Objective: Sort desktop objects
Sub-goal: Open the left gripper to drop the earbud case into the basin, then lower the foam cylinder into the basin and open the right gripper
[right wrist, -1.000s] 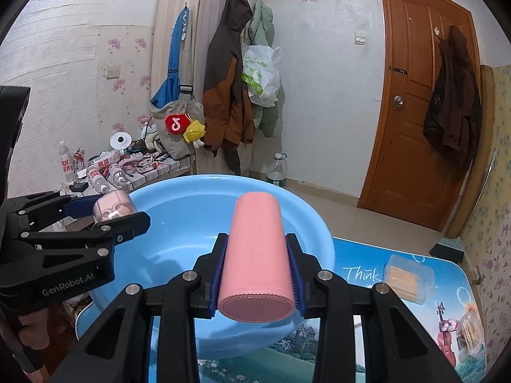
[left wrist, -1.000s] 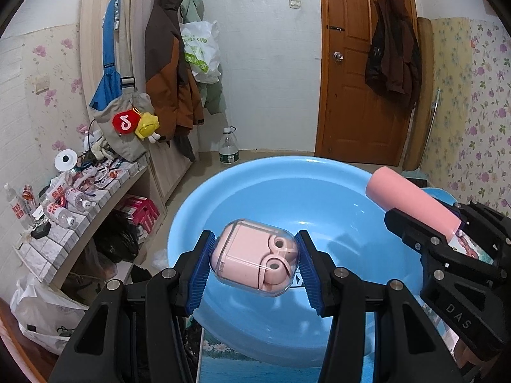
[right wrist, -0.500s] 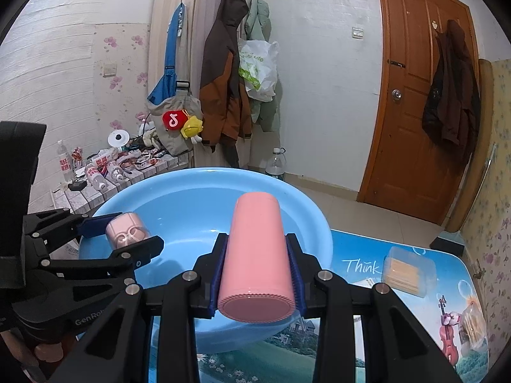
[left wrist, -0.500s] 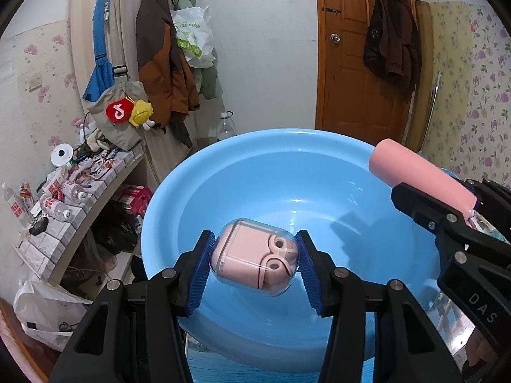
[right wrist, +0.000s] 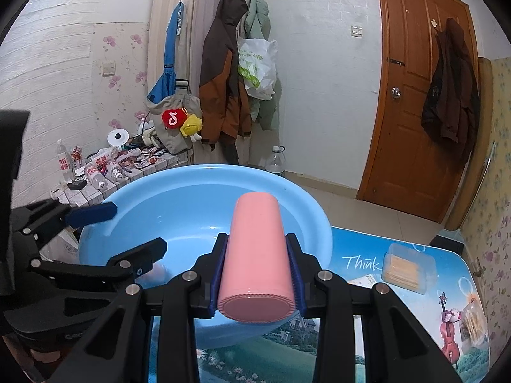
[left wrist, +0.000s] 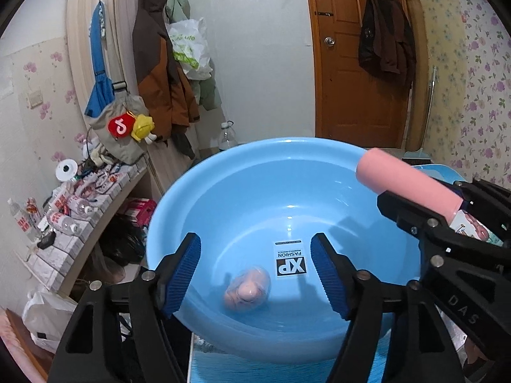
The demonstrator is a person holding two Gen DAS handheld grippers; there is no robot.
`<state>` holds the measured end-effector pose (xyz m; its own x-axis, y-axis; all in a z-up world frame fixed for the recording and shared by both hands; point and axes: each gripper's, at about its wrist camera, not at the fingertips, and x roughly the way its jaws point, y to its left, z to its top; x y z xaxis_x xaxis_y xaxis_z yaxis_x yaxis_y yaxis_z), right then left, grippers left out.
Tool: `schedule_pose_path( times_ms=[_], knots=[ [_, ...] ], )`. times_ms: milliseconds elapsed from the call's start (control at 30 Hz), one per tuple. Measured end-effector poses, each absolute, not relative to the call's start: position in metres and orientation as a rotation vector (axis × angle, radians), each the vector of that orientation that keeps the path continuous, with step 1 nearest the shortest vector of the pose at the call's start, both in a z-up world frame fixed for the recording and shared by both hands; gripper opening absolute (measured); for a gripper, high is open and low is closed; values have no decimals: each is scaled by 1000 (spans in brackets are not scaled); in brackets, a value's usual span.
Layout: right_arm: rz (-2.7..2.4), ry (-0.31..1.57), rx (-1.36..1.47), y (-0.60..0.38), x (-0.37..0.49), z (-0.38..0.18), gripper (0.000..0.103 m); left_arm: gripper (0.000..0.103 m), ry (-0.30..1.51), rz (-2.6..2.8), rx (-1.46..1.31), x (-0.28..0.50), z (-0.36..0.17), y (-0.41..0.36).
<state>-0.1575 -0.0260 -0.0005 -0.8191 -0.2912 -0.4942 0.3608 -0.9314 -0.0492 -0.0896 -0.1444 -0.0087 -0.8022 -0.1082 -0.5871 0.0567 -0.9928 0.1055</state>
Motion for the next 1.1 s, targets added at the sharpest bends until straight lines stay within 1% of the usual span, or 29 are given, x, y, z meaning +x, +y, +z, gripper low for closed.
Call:
schedule_pose_path(
  times_ms=[33, 100, 133, 200, 300, 367, 500, 667, 767, 1100],
  knots=[
    [-2700, 200, 706, -25, -157, -1, 36, 75, -129, -2899, 946, -88, -7, -144],
    [-2701, 197, 708, -24, -157, 0, 36, 83, -119, -2897, 926, -84, -4, -147],
    [-2701, 194, 709, -24, -157, 1, 36, 84, -111, -2896, 919, -81, -3, -148],
    [-2699, 195, 706, -24, -156, 2, 36, 91, -95, -2896, 907, -76, 0, -151],
    [-2696, 201, 702, -24, -155, 2, 36, 97, -90, -2887, 883, -68, 4, -154],
    [-2694, 200, 703, -23, -154, 2, 36, 98, -92, -2881, 859, -64, 8, -155],
    [-2688, 194, 706, -24, -154, 3, 36, 100, -23, -2897, 837, -52, 20, -161],
    [-2674, 188, 723, -26, -154, 3, 36, 103, -68, -2919, 780, -29, 33, -158],
    [-2677, 198, 726, -32, -152, 3, 36, 103, -83, -2903, 755, -19, 37, -162],
    [-2684, 140, 801, -66, -150, 5, 35, 103, 26, -2867, 769, -10, 38, -189]
  ],
)
